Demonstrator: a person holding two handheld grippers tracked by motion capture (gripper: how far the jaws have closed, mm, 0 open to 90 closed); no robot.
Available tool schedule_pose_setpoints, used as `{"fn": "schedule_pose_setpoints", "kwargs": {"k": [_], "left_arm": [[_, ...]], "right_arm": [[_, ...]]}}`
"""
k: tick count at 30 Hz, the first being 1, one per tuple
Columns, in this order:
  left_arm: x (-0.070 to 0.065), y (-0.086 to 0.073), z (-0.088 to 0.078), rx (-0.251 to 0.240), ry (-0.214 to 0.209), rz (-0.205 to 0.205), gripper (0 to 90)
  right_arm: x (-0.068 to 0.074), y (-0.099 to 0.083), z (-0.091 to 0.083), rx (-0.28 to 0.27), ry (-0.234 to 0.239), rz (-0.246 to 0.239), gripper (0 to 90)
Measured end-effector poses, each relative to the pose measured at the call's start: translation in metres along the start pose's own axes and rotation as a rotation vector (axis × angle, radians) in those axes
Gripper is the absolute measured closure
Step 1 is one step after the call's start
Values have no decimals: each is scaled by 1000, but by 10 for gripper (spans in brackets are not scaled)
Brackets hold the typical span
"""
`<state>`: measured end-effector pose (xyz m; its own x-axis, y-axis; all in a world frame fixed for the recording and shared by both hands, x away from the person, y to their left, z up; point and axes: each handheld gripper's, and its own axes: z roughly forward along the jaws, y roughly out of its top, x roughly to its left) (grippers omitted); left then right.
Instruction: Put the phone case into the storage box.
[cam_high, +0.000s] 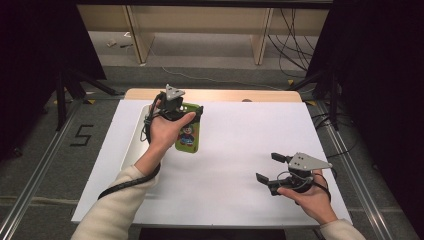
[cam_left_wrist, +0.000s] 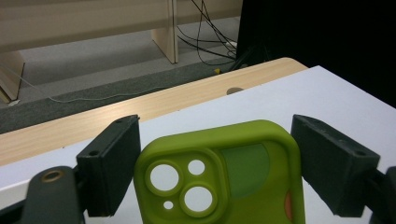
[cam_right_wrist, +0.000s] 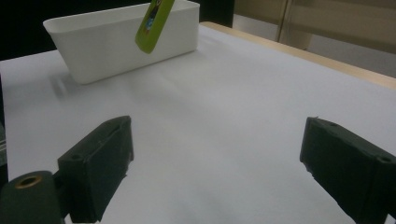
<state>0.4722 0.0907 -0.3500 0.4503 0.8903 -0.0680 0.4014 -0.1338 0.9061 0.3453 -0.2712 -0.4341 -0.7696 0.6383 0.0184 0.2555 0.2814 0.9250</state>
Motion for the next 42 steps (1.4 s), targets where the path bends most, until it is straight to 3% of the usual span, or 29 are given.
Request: {"fn": "schedule_pose_setpoints", "kwargs": {"k": [42], "left_arm": [[7,9,-10,-35,16,1,175]], "right_arm": [[-1,0,0,1,-1,2,108]]}}
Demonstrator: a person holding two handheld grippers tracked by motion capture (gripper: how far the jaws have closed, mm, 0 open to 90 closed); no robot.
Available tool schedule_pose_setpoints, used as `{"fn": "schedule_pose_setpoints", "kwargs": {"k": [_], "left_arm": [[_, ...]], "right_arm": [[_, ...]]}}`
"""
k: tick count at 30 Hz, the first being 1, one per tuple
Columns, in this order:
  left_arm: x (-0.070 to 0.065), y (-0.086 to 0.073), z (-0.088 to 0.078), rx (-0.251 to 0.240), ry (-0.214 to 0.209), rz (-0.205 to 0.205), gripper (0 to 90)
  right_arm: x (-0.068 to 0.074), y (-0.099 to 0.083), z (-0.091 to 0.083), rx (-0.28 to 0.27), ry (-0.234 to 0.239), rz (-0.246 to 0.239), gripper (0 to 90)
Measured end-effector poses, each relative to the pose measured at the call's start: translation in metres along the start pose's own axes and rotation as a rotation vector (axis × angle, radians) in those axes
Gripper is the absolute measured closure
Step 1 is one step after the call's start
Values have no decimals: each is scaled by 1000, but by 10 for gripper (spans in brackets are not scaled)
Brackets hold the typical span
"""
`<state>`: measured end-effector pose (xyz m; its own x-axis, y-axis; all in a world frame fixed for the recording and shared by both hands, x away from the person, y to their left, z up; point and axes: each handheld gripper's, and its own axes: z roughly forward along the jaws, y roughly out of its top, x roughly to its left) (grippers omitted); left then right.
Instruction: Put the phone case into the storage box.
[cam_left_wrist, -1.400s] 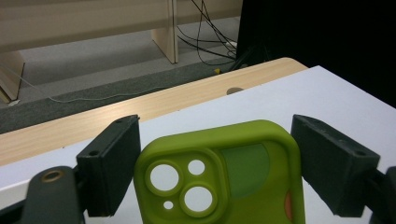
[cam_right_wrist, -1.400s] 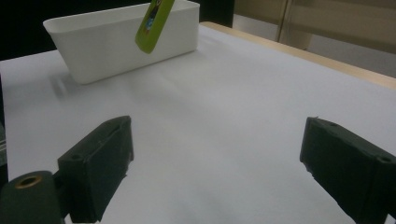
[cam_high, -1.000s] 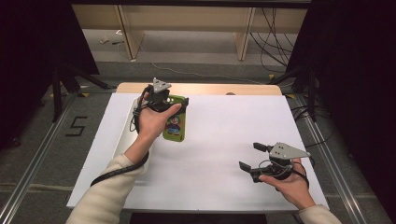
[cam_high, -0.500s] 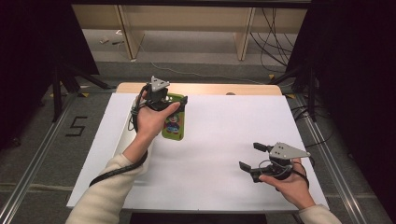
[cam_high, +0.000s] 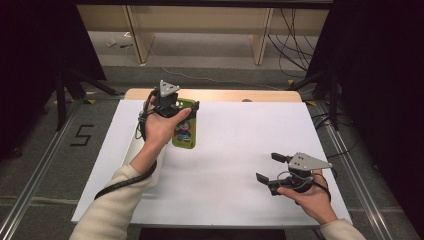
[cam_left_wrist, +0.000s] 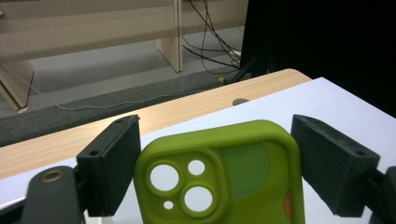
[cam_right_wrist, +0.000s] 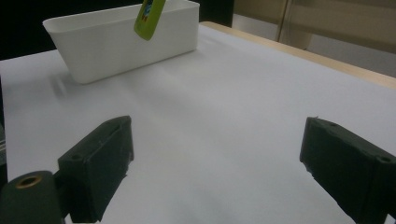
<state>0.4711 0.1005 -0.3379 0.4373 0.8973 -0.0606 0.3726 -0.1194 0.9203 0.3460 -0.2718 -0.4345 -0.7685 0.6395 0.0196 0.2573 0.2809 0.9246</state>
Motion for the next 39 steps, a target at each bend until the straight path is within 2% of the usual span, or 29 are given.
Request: {"fn": "schedule_pose_setpoints", "kwargs": {"k": [39], "left_arm": [[13,8,-8,-25,19,2,174]], "right_arm": [[0,0,-1,-3,-4,3,109]]}}
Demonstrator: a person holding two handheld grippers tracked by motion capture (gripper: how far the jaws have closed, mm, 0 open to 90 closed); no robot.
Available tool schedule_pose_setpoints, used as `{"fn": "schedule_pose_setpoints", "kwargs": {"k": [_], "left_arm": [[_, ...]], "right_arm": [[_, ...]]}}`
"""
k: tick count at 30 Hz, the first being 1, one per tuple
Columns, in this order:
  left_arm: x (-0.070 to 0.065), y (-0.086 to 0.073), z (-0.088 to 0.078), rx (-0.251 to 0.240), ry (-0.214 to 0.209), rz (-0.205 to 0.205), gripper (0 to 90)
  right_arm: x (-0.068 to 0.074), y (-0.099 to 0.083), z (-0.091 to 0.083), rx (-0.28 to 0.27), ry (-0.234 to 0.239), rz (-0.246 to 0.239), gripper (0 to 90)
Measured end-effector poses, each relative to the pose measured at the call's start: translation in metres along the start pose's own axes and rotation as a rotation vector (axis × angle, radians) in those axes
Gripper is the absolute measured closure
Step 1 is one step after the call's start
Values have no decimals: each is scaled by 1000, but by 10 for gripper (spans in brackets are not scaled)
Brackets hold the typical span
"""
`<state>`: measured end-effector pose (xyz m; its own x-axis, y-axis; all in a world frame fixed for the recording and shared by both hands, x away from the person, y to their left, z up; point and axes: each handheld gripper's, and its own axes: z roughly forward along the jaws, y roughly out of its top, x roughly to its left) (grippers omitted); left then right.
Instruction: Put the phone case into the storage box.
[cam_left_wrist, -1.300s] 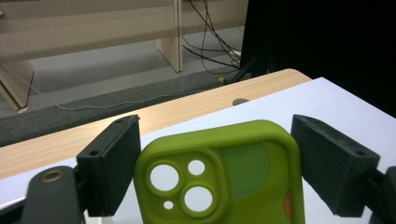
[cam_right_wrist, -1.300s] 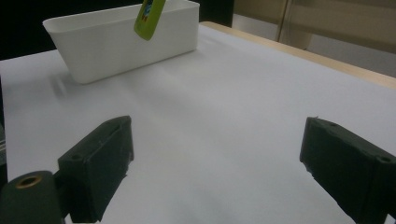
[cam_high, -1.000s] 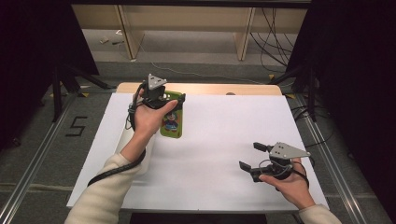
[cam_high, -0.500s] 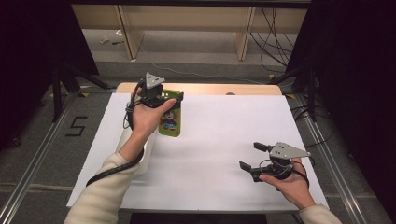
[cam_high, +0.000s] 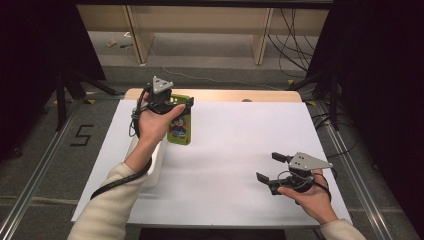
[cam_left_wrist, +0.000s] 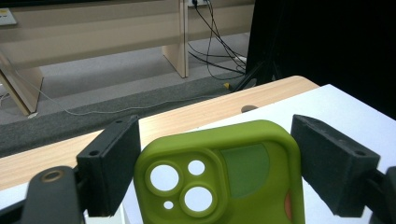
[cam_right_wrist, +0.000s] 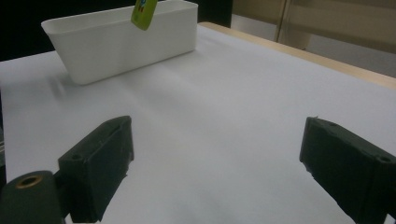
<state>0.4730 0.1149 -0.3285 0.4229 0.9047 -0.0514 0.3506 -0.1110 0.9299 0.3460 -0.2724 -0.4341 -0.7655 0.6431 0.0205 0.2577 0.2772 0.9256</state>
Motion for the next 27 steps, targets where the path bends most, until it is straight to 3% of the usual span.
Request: {"fn": "schedule_pose_setpoints", "kwargs": {"k": [27], "left_arm": [[11,4,-5,-18,25,-4,174]], "right_arm": [[0,0,0,-1,1,-4,112]]}}
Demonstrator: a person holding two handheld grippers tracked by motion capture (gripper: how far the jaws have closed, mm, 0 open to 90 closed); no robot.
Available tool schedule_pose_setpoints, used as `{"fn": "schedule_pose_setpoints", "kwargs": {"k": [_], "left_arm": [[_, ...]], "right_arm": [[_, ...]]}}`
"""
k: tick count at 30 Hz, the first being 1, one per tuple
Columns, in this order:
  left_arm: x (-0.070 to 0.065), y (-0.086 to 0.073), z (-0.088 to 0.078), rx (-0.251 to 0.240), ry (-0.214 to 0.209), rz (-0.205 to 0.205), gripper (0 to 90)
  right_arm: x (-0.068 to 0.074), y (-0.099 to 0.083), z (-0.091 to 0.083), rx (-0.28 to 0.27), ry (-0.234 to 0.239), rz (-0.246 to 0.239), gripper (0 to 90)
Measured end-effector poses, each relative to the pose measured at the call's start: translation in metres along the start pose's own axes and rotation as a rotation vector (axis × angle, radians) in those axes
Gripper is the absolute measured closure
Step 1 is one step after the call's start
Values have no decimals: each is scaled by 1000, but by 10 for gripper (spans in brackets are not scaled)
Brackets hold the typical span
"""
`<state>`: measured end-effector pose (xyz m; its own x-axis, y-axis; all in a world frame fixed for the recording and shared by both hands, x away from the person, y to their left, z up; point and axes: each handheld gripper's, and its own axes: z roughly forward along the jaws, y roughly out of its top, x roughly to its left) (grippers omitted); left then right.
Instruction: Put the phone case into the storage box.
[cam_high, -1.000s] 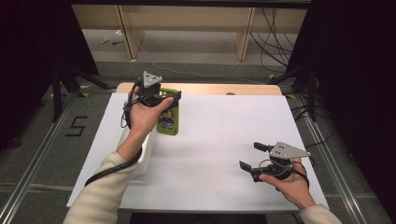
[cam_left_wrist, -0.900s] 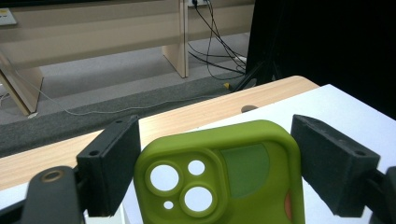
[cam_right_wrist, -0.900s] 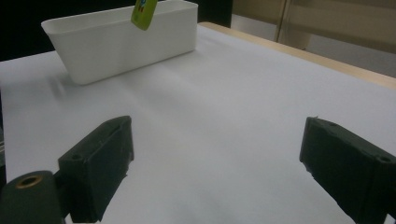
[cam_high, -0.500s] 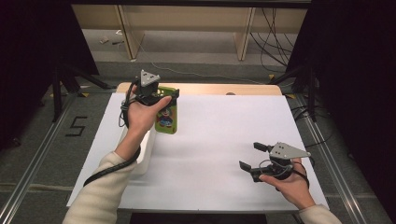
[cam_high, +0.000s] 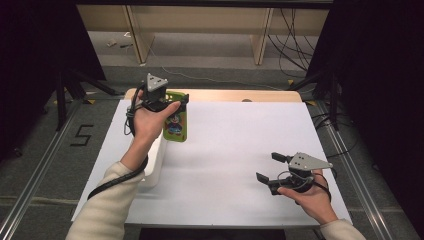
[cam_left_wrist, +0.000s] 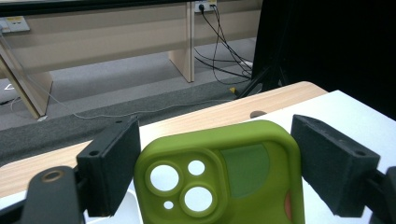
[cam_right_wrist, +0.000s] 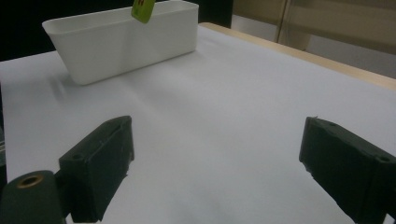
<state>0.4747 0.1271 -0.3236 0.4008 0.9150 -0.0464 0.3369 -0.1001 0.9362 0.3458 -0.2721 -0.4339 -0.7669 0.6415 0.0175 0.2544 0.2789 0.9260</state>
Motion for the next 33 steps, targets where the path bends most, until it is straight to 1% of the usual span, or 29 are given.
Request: {"fn": "schedule_pose_setpoints", "kwargs": {"k": [7,12,25,33], "left_arm": [[3,2,-2,-7,1,0,175],[7,4,-5,-19,9,-8,175],[14,7,-9,-27,29,-11,174],[19,7,-11,-28,33,-17,174]], "right_arm": [[0,0,0,-1,0,0,112],[0,0,0,0,1,-1,112],[0,0,0,-1,1,0,112],[0,0,0,-1,1,0,112]]}}
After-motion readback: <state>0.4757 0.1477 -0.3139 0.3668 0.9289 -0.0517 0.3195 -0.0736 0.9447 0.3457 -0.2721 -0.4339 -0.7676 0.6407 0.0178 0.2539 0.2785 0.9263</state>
